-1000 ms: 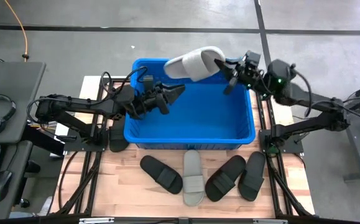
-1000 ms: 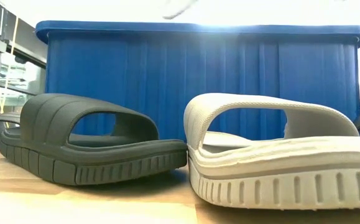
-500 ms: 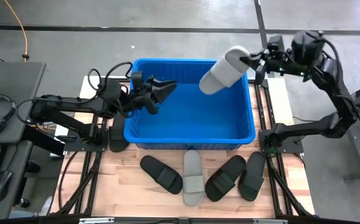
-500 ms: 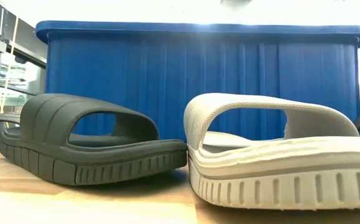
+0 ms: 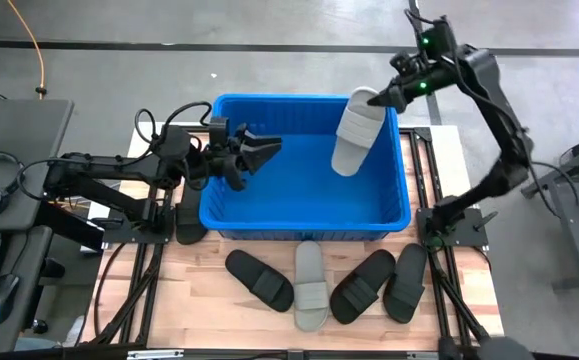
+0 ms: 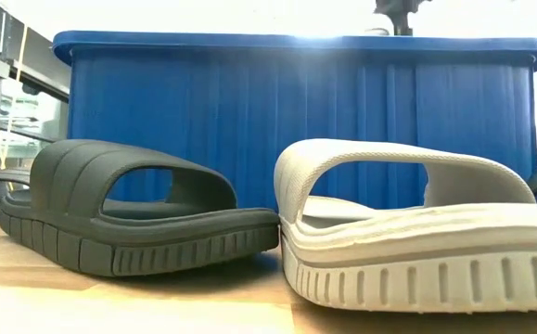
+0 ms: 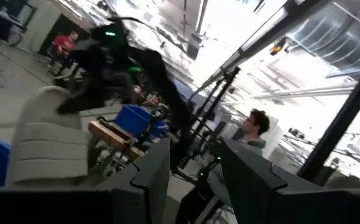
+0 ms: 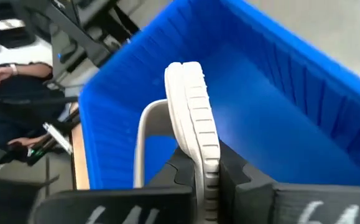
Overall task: Pick and place slides into bin
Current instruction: Put the left gray slide into the blue bin
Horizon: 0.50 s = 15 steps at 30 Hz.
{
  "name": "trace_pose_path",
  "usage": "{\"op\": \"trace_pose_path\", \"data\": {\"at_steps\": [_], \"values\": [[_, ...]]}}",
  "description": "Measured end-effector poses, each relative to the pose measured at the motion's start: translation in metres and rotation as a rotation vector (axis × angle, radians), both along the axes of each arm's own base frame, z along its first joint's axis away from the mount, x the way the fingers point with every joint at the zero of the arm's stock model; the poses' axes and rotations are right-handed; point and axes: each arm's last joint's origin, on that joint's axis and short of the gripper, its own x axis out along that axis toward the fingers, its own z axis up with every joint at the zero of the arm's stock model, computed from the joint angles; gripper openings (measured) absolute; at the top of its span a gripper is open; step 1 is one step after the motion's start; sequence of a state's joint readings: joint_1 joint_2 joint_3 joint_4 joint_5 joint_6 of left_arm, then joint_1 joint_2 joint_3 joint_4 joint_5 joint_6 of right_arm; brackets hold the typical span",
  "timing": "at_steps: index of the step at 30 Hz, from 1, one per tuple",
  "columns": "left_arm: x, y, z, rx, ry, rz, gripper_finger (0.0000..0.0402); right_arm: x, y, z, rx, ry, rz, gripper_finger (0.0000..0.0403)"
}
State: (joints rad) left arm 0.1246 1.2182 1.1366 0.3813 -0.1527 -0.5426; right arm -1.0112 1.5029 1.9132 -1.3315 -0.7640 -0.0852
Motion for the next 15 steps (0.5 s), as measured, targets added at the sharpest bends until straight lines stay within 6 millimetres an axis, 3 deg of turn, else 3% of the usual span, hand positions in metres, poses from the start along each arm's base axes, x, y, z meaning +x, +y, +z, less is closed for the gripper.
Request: {"op": "trace_pose_path", "data": {"at_steps": [6, 15], "values": [[0.001, 0.0, -0.005, -0.016, 0.046, -0.019, 0.0133, 0.013, -0.025, -0.029, 0.119, 0.119, 0.058, 0.0001], [0.002, -0.001, -0.005, -0.002, 0.048, -0.054, 0.0133, 0.024, -0.046, -0.054, 0.157, 0.236, 0.032, 0.0001]]}}
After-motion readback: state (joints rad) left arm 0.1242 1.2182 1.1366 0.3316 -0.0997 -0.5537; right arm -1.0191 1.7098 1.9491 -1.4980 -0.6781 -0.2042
